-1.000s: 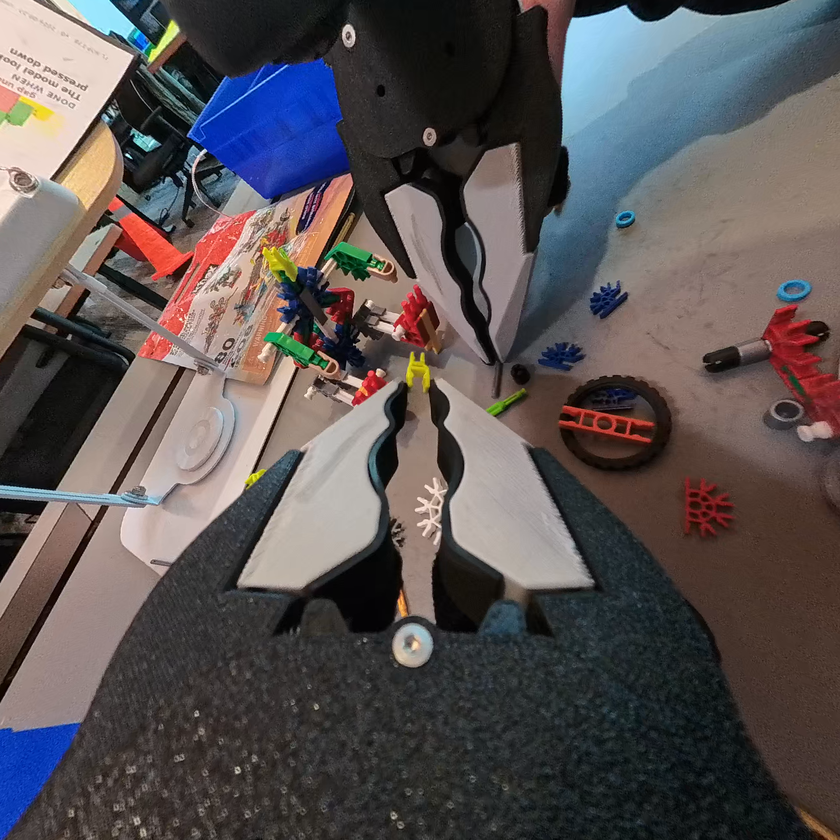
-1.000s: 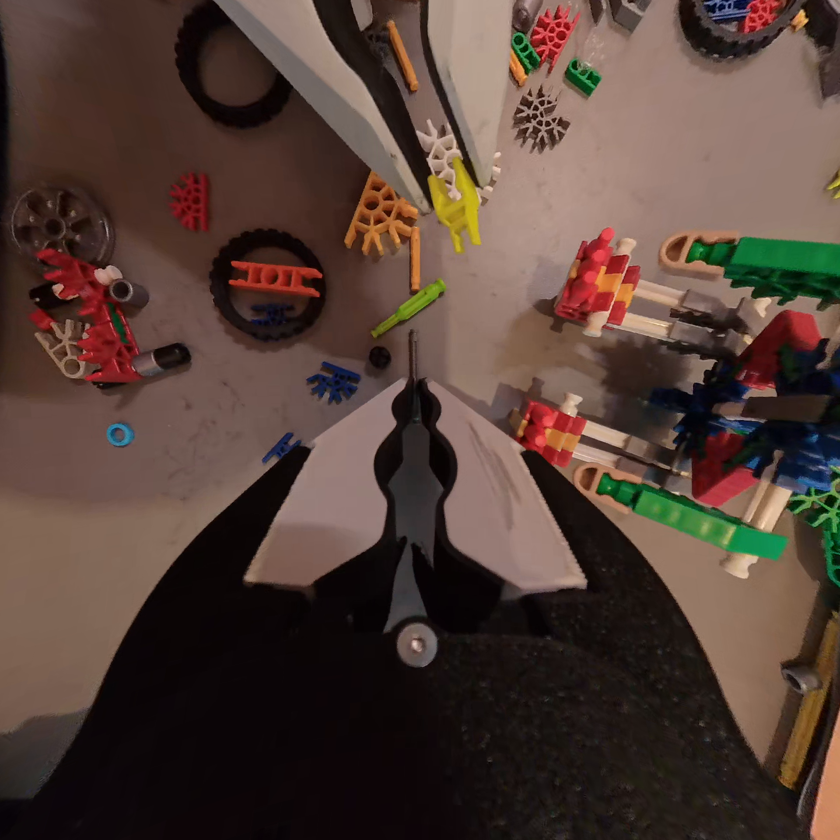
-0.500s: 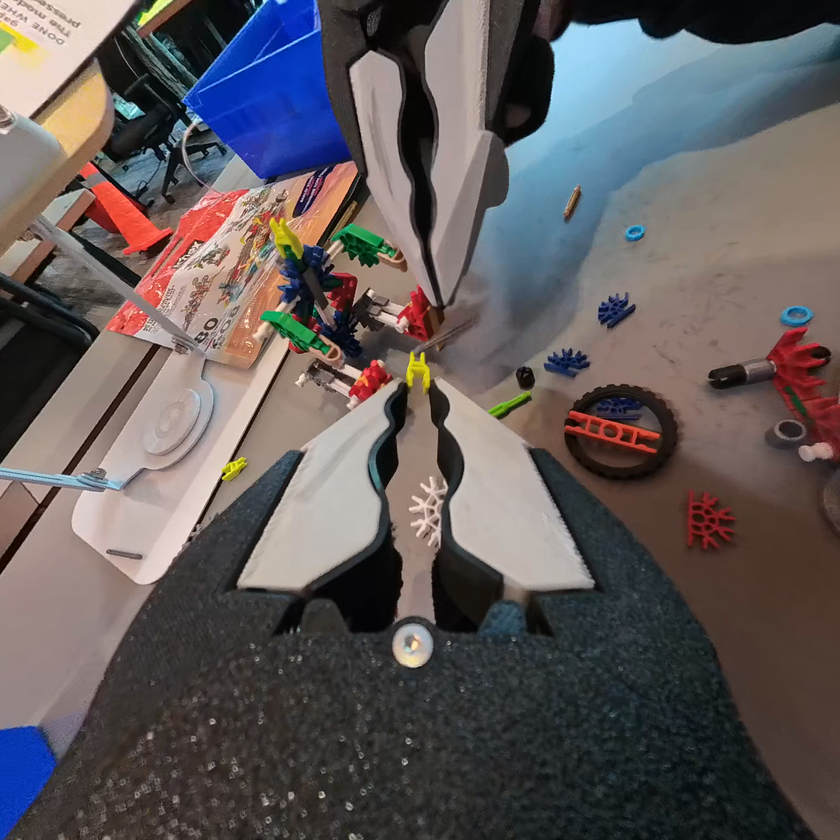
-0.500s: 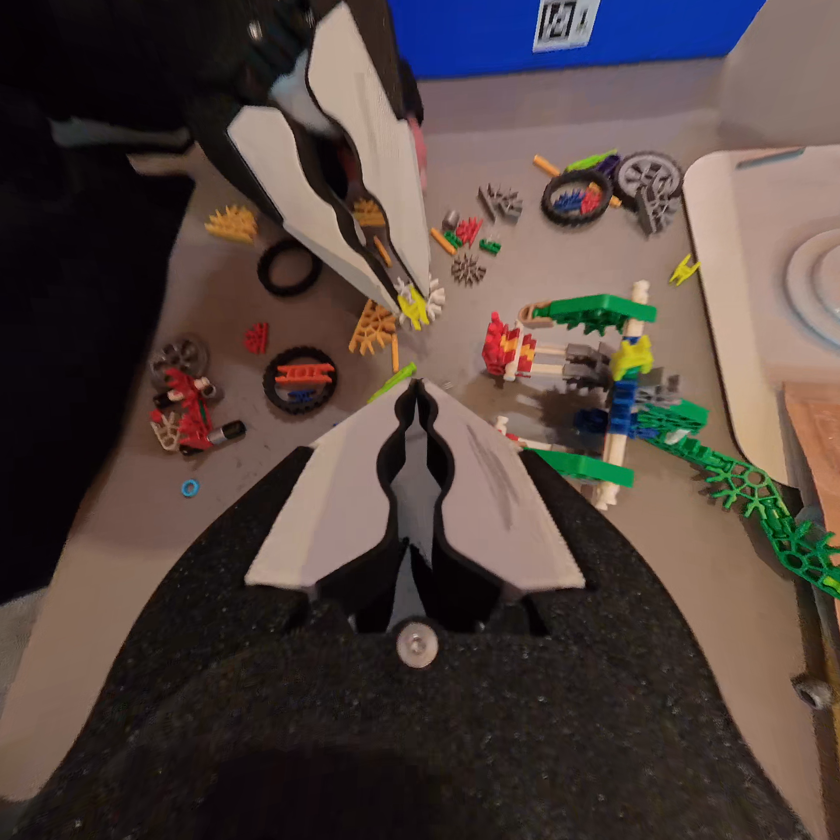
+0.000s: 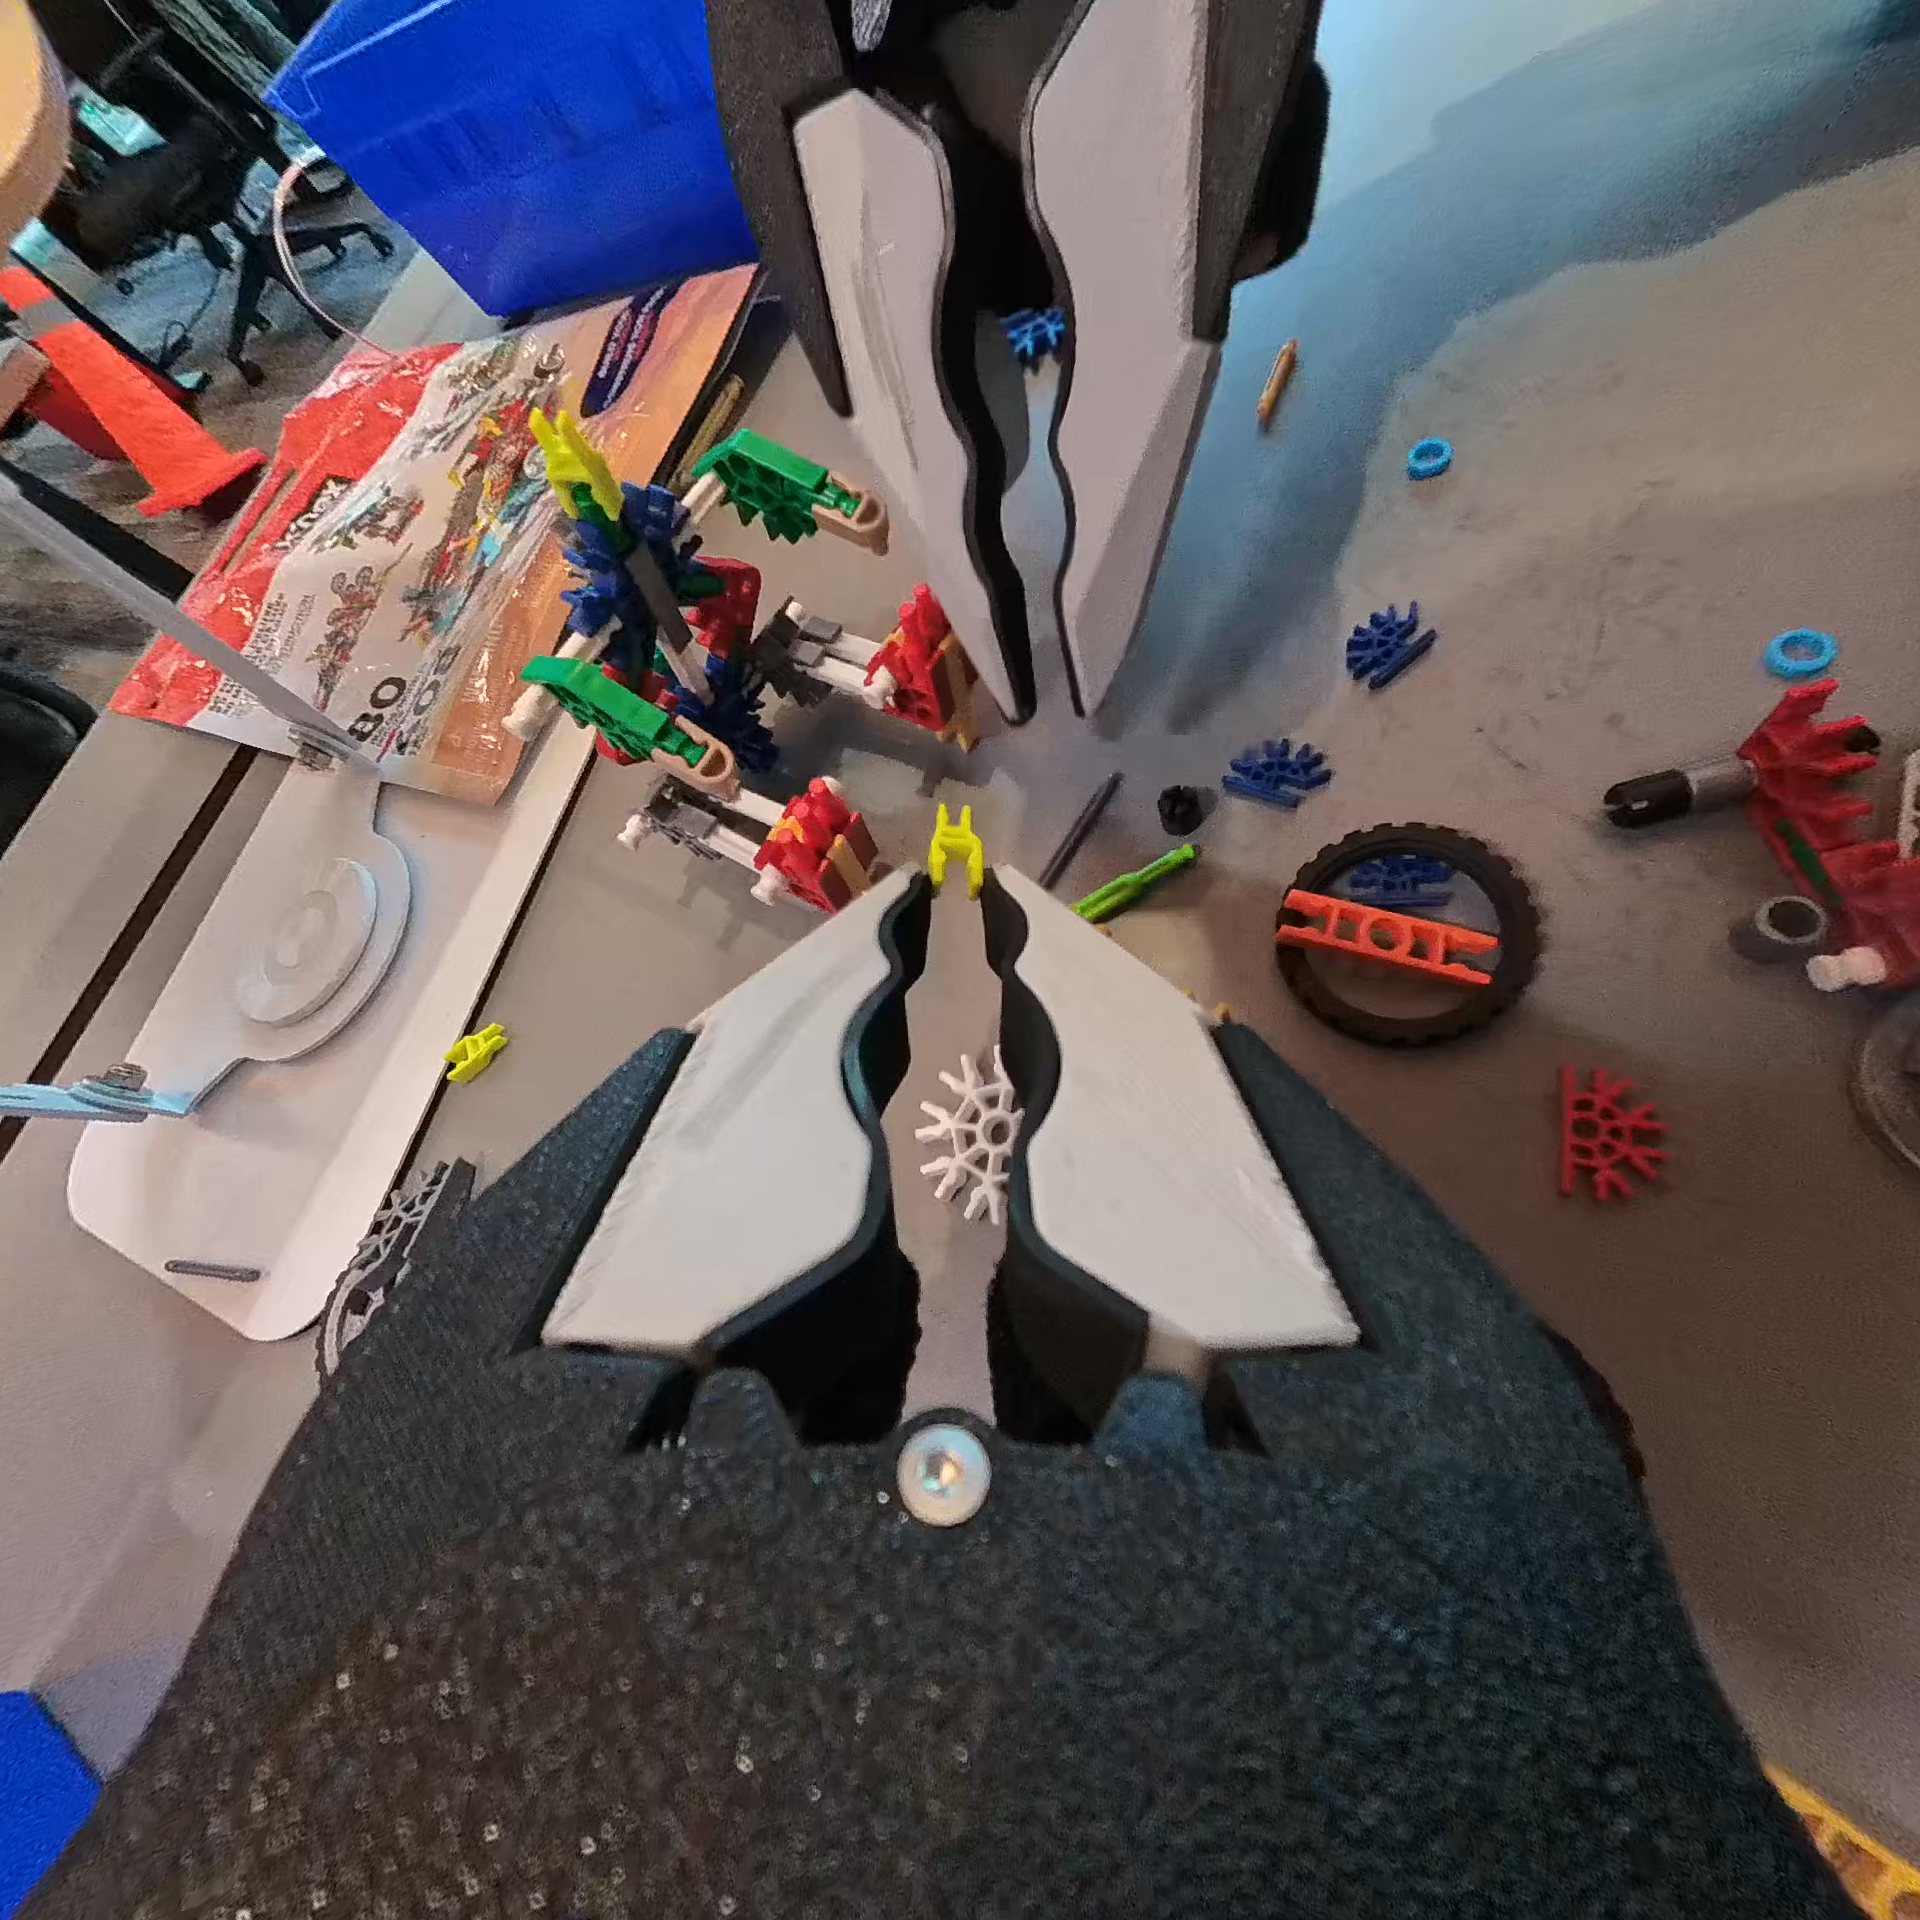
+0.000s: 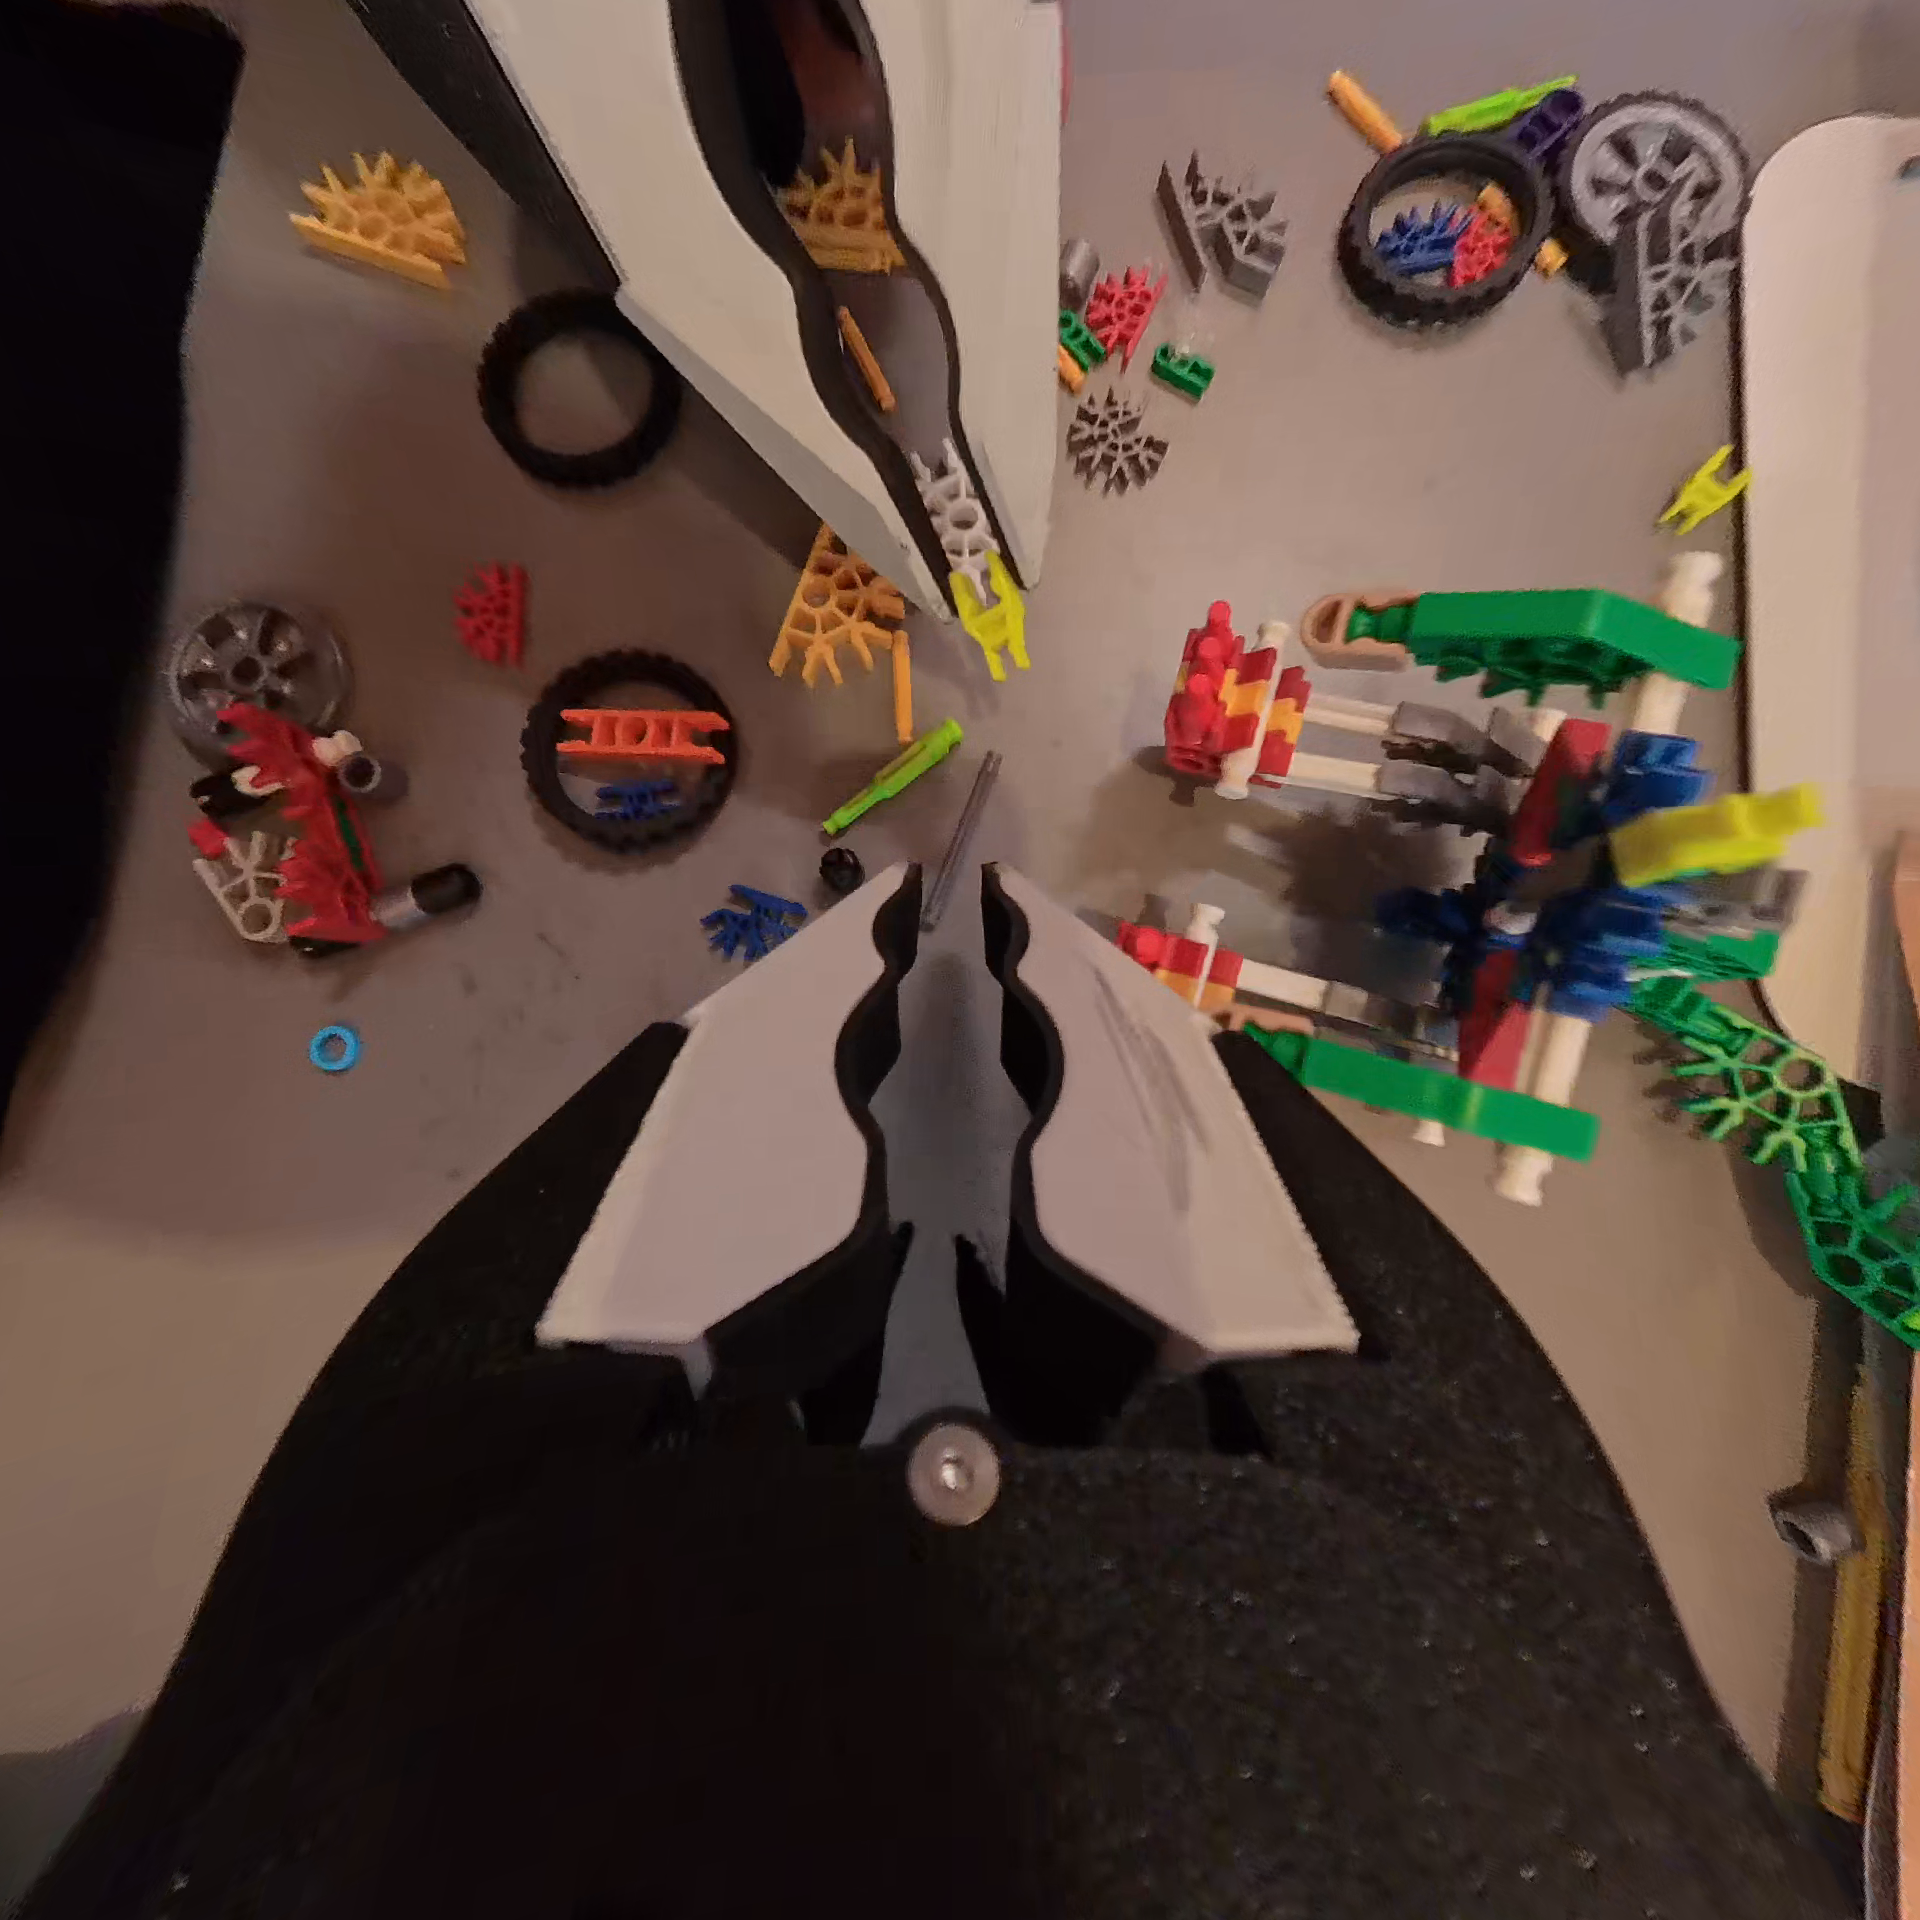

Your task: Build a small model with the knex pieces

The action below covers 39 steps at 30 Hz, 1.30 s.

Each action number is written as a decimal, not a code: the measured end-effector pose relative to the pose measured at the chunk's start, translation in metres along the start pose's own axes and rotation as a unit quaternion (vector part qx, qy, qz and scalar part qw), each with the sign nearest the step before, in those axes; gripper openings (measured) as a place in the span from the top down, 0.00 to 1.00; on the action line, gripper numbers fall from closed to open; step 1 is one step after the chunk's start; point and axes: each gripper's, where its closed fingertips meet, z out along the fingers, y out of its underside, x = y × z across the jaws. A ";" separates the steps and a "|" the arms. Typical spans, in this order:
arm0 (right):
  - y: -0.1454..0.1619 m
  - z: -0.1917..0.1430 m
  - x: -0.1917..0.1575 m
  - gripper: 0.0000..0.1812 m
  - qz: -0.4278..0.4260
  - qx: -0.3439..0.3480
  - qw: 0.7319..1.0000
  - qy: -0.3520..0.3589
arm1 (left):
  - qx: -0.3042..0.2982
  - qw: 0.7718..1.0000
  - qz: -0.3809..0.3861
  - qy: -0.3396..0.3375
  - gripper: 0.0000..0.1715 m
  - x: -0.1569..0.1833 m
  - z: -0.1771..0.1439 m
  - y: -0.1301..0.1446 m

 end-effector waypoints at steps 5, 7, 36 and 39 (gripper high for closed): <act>0.011 0.021 -0.004 0.94 -0.011 -0.045 0.999 0.001 | -0.009 1.000 0.005 0.001 0.96 0.000 0.002 0.002; 0.012 0.025 0.000 0.99 -0.016 -0.054 0.998 0.017 | -0.011 1.000 0.004 0.003 0.96 0.000 0.003 0.004; -0.025 -0.017 0.011 1.00 0.046 0.134 0.989 -0.029 | 0.107 0.987 -0.110 0.055 0.96 -0.009 0.001 -0.027; -0.019 -0.016 0.012 1.00 0.044 0.119 0.992 -0.023 | 0.088 0.990 -0.097 0.052 0.96 -0.009 0.004 -0.021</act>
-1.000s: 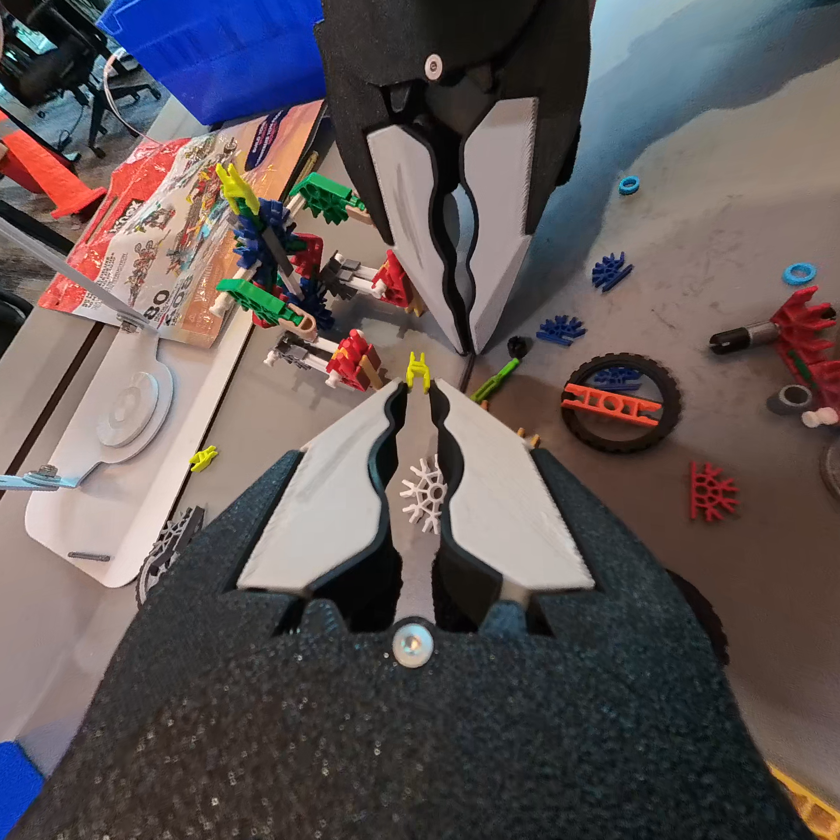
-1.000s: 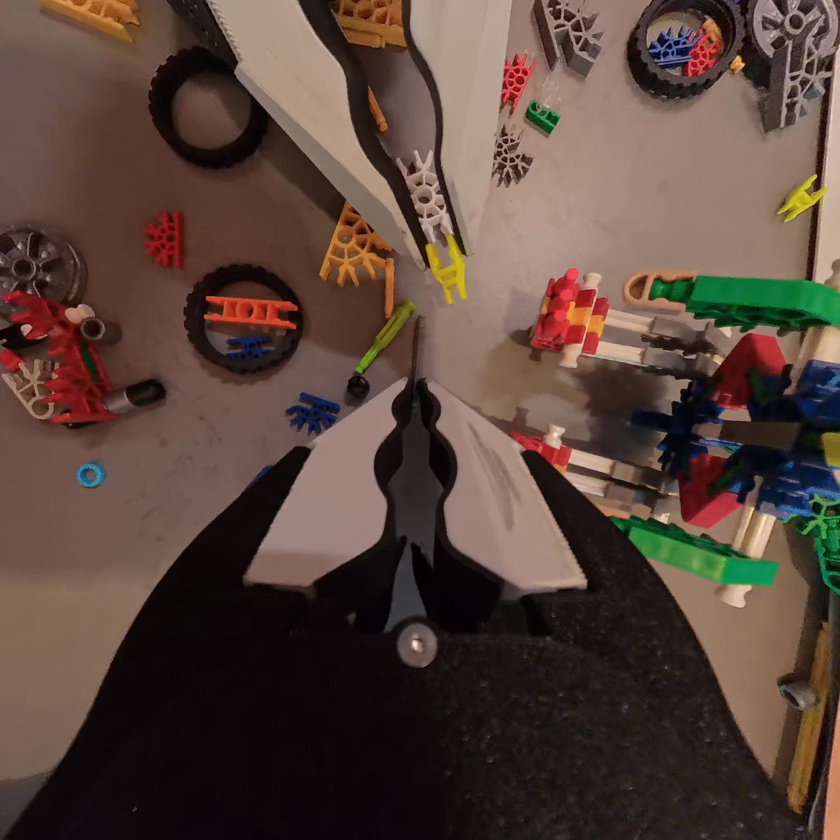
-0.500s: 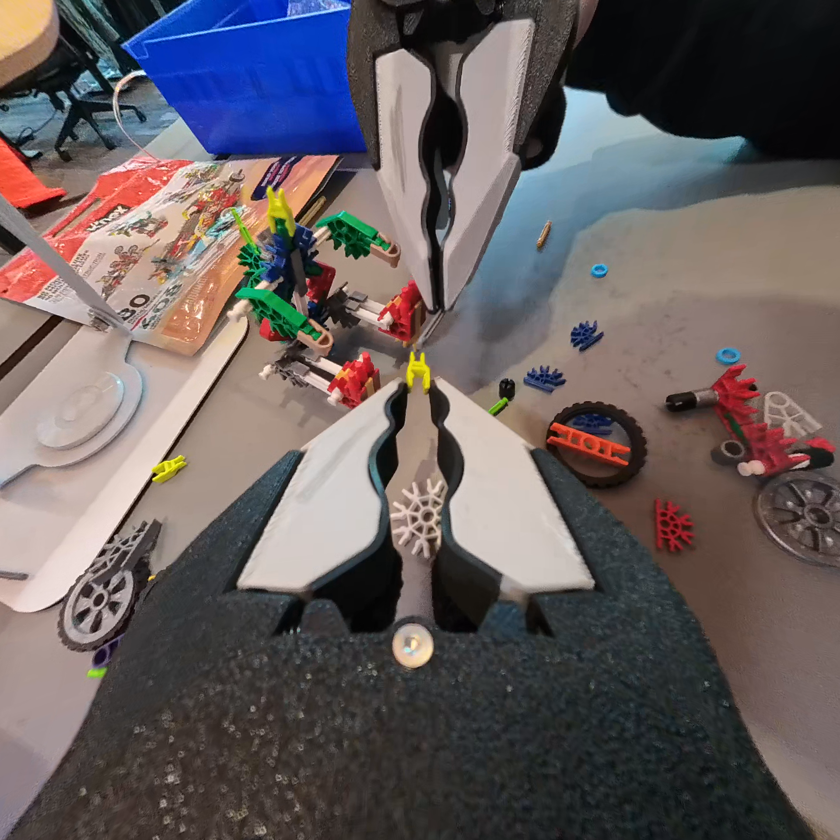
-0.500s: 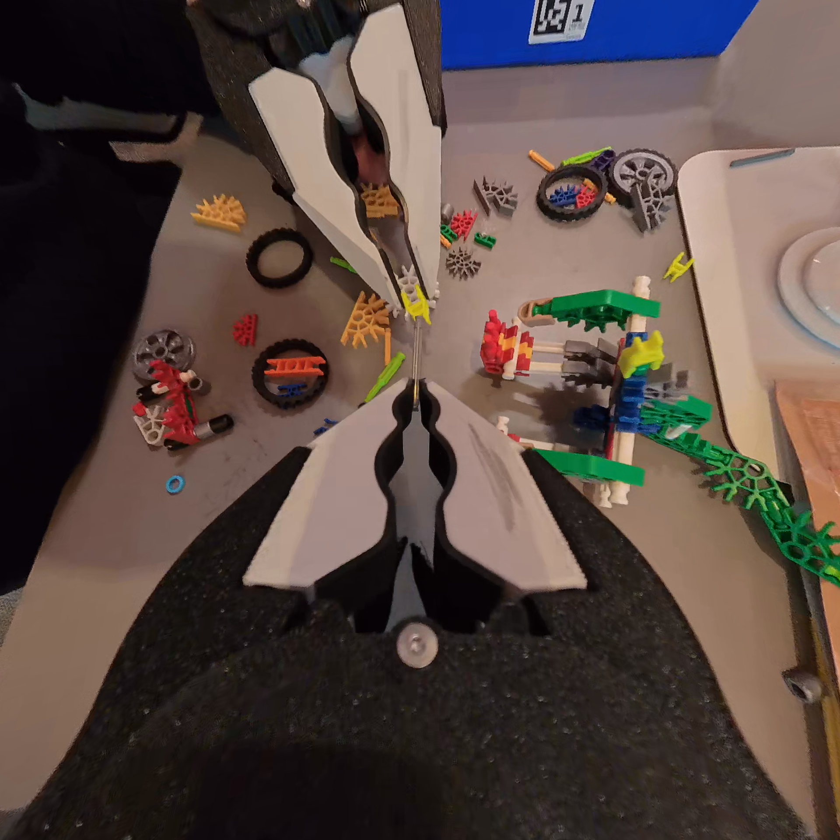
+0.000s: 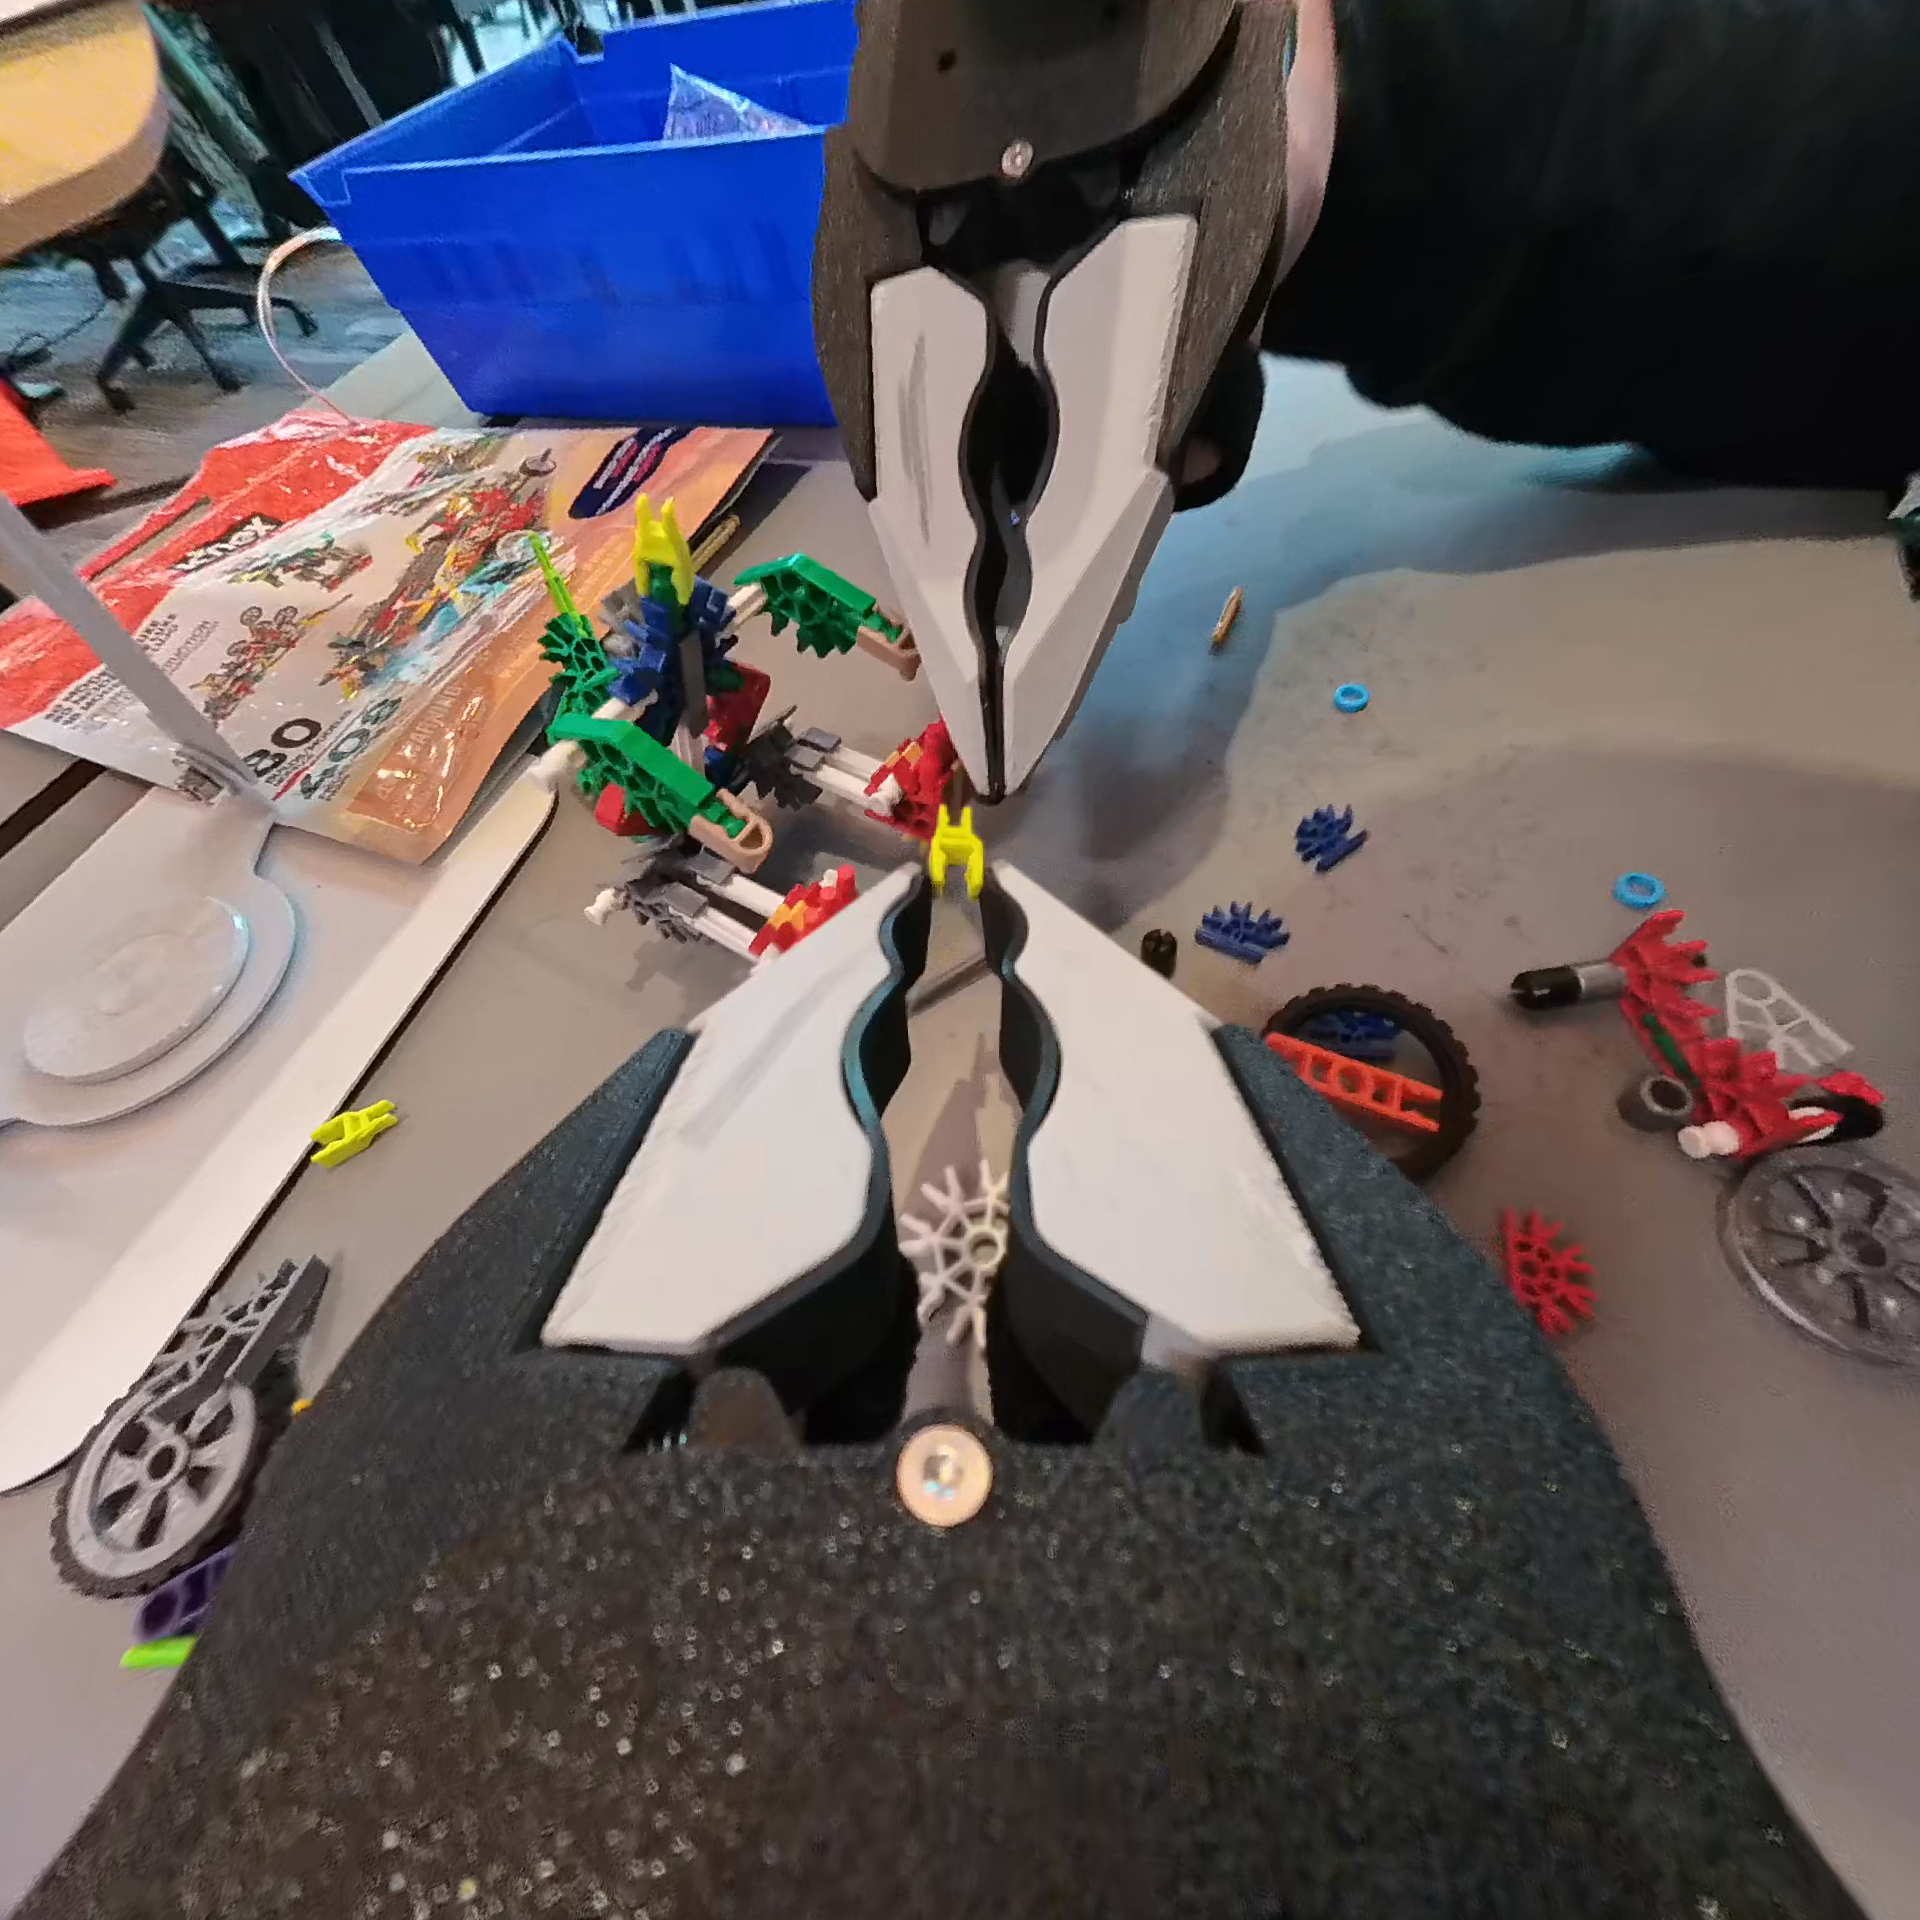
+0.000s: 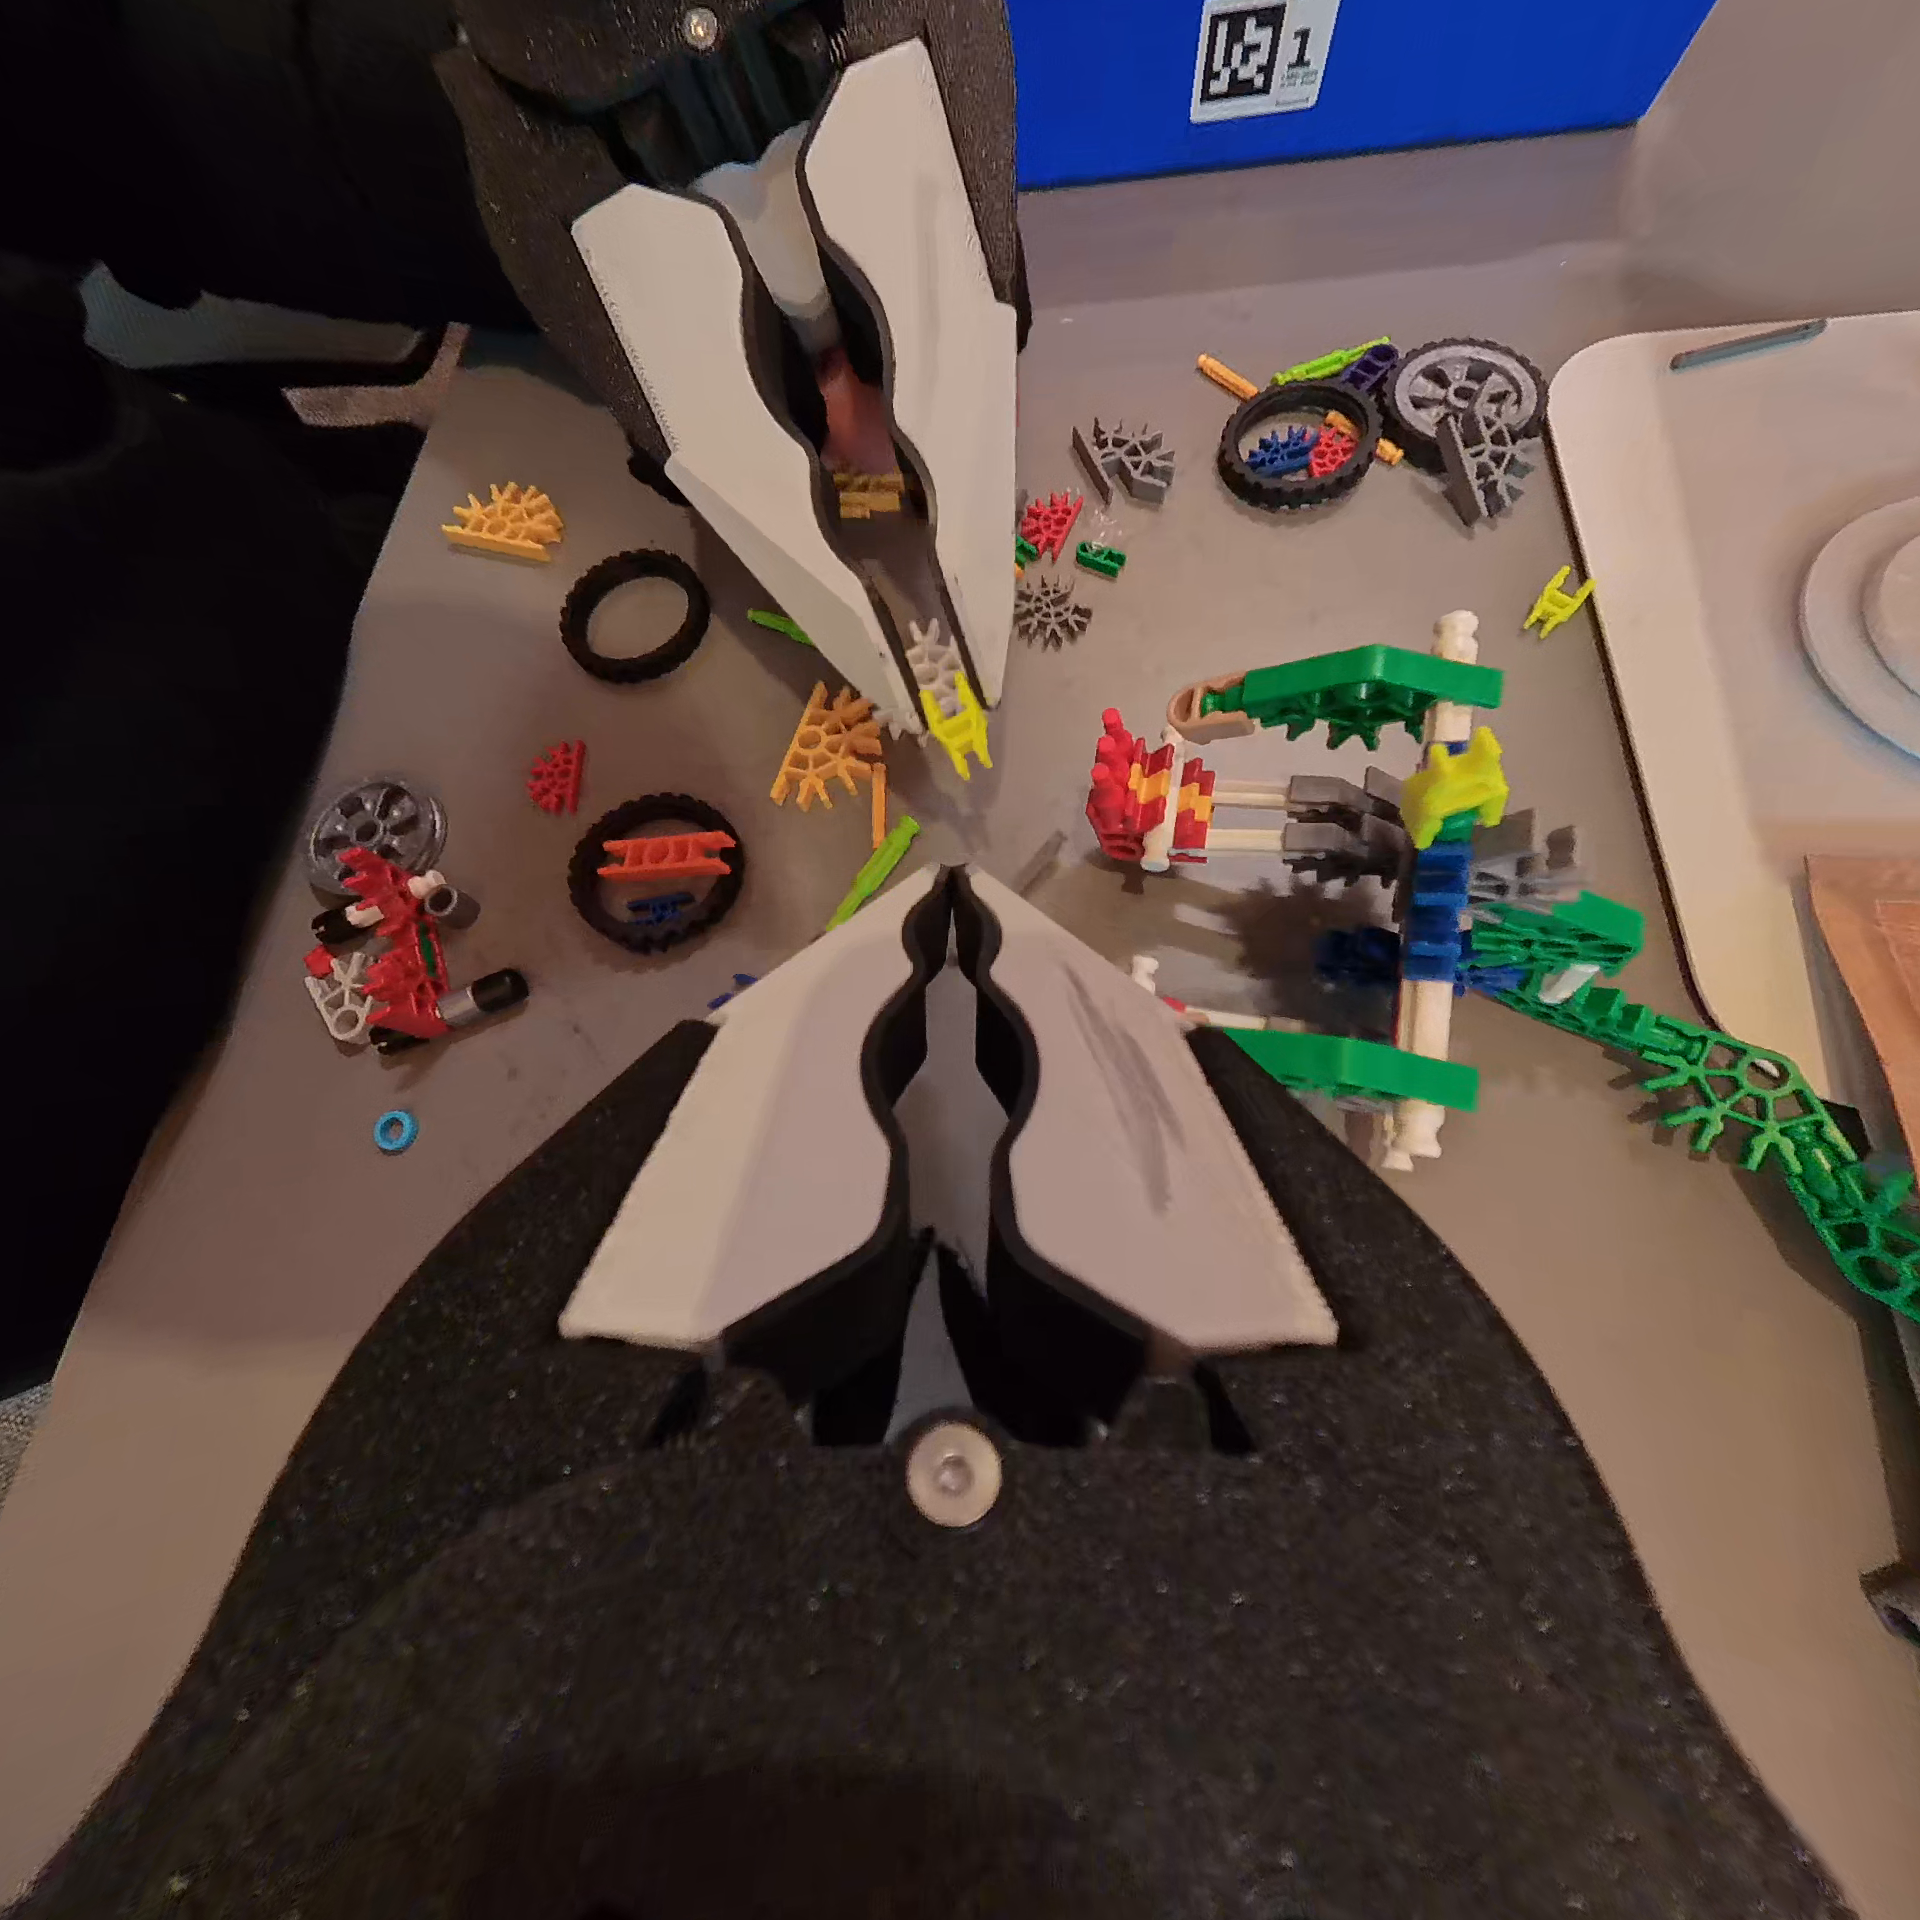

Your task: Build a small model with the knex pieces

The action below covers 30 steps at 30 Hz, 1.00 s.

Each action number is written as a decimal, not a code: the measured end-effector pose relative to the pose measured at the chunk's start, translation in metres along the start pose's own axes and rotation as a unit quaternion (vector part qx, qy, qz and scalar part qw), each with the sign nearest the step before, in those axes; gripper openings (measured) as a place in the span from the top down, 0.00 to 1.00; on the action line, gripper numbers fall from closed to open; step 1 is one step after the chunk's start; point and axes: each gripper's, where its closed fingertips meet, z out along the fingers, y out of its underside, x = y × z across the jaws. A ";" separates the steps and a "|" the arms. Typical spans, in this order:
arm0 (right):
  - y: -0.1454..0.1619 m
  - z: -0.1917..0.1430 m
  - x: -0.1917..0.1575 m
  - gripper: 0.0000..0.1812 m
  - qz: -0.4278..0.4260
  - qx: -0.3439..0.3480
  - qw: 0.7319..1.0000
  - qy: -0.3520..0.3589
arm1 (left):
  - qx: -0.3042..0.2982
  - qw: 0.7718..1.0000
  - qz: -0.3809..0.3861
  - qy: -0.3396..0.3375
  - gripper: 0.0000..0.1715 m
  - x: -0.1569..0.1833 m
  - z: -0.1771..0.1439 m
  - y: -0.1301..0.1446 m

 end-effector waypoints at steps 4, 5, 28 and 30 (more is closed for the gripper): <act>0.017 0.001 0.003 1.00 -0.006 -0.054 0.998 0.019 | -0.039 0.999 0.017 0.010 0.96 0.003 0.002 0.013; 0.021 0.003 0.004 0.99 -0.011 -0.071 0.997 0.027 | -0.048 0.999 0.022 0.009 0.96 0.003 0.003 0.016; 0.030 0.045 0.006 0.99 -0.036 -0.158 0.983 0.089 | -0.088 0.995 0.029 -0.026 0.96 -0.012 -0.007 0.033; 0.032 0.042 0.005 0.99 -0.033 -0.155 0.984 0.078 | -0.091 0.995 0.030 -0.021 0.96 -0.010 -0.005 0.034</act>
